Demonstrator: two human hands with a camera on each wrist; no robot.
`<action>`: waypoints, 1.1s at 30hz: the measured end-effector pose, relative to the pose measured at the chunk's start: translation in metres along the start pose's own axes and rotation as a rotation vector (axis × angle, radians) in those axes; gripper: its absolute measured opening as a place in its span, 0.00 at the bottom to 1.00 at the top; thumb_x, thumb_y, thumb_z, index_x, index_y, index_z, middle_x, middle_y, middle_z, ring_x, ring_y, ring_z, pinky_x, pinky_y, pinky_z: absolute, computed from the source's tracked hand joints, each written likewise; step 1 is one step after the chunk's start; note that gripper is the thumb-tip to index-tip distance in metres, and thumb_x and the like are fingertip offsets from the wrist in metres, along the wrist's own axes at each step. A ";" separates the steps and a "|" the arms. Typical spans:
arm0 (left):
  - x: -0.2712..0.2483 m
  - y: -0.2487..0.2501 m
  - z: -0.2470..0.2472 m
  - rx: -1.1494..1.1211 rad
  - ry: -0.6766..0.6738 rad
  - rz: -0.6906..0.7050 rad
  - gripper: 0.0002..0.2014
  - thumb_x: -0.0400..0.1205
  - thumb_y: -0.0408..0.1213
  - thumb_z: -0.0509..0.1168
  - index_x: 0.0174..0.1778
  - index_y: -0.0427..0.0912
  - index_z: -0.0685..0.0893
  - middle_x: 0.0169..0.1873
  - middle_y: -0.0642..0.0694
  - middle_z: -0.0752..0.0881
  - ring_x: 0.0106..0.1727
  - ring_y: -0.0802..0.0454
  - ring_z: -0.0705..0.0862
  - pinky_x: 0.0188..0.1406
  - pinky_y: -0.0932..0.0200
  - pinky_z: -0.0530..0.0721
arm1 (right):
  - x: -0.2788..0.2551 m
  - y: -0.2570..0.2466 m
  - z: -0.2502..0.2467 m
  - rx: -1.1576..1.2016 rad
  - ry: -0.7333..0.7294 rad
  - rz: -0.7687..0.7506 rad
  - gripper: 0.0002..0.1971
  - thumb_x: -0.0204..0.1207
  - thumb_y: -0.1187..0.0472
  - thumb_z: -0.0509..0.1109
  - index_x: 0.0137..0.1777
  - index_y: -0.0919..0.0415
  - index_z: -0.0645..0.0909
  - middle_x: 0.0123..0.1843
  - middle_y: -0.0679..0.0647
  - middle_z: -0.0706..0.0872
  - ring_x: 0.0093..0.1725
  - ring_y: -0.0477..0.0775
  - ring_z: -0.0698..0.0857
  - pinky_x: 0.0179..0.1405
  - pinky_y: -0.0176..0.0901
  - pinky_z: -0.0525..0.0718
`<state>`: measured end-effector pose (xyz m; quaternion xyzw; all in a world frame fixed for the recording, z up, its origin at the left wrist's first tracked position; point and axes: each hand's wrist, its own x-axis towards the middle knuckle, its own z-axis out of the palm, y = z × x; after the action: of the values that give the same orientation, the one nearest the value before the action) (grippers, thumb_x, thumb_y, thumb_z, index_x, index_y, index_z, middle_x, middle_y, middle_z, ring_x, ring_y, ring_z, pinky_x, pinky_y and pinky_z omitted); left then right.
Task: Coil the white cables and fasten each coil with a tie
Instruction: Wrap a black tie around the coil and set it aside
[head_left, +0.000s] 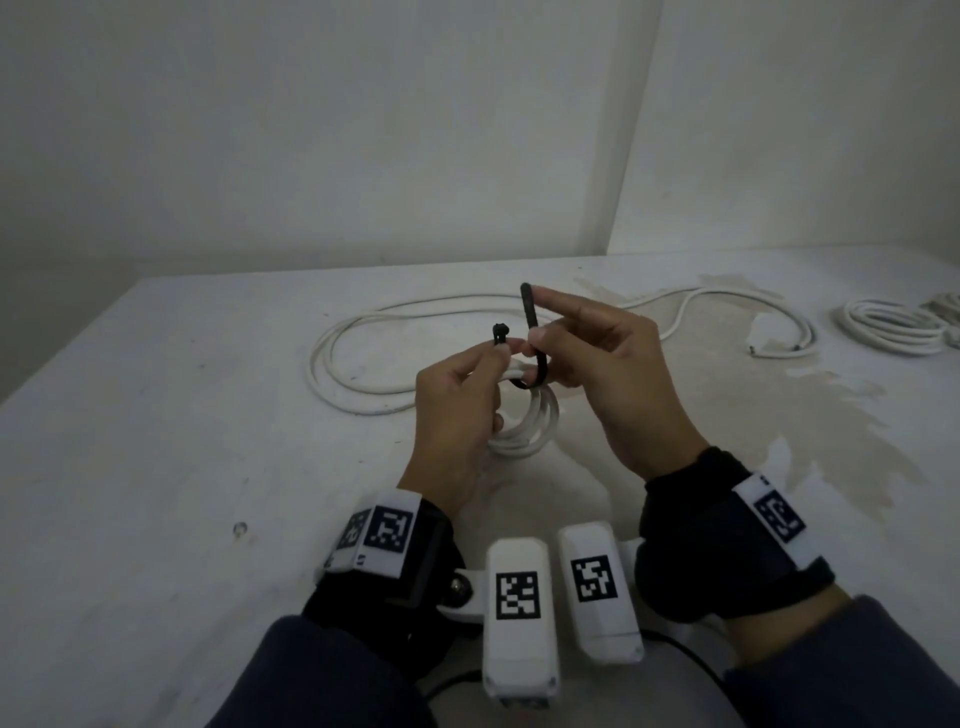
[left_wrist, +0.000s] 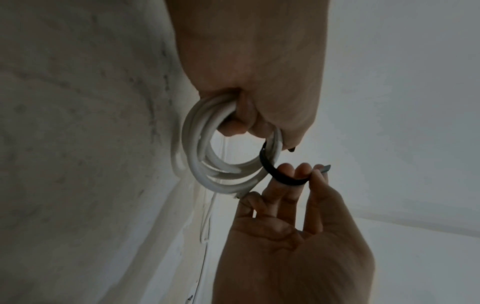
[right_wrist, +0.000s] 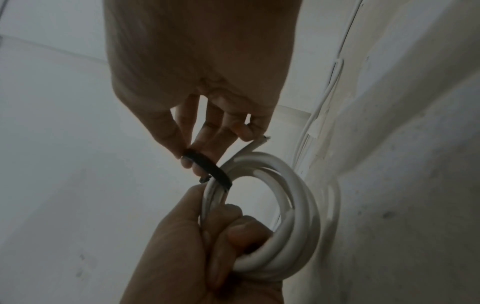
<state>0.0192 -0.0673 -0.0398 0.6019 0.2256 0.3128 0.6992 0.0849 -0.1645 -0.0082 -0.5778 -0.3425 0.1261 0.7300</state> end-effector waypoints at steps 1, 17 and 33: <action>0.000 0.000 0.000 0.003 0.001 0.011 0.10 0.84 0.35 0.63 0.43 0.47 0.90 0.16 0.58 0.70 0.22 0.61 0.67 0.22 0.67 0.69 | 0.000 0.001 0.000 0.014 0.004 0.011 0.16 0.77 0.75 0.67 0.59 0.59 0.85 0.29 0.53 0.87 0.28 0.47 0.83 0.30 0.30 0.81; -0.001 -0.001 -0.002 0.043 -0.050 0.126 0.10 0.84 0.36 0.64 0.41 0.42 0.89 0.19 0.55 0.76 0.23 0.60 0.67 0.22 0.63 0.69 | 0.004 0.011 -0.001 -0.113 -0.029 0.035 0.12 0.76 0.70 0.72 0.56 0.59 0.87 0.19 0.47 0.77 0.22 0.44 0.80 0.28 0.27 0.77; -0.001 -0.003 -0.003 0.123 -0.096 0.238 0.14 0.84 0.35 0.63 0.35 0.42 0.88 0.23 0.51 0.83 0.24 0.60 0.72 0.24 0.64 0.71 | 0.003 0.009 -0.002 -0.106 -0.058 0.076 0.11 0.78 0.71 0.69 0.59 0.64 0.86 0.24 0.60 0.77 0.21 0.44 0.79 0.23 0.23 0.72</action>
<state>0.0167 -0.0656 -0.0433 0.6803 0.1378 0.3499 0.6292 0.0902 -0.1622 -0.0156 -0.6245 -0.3476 0.1522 0.6826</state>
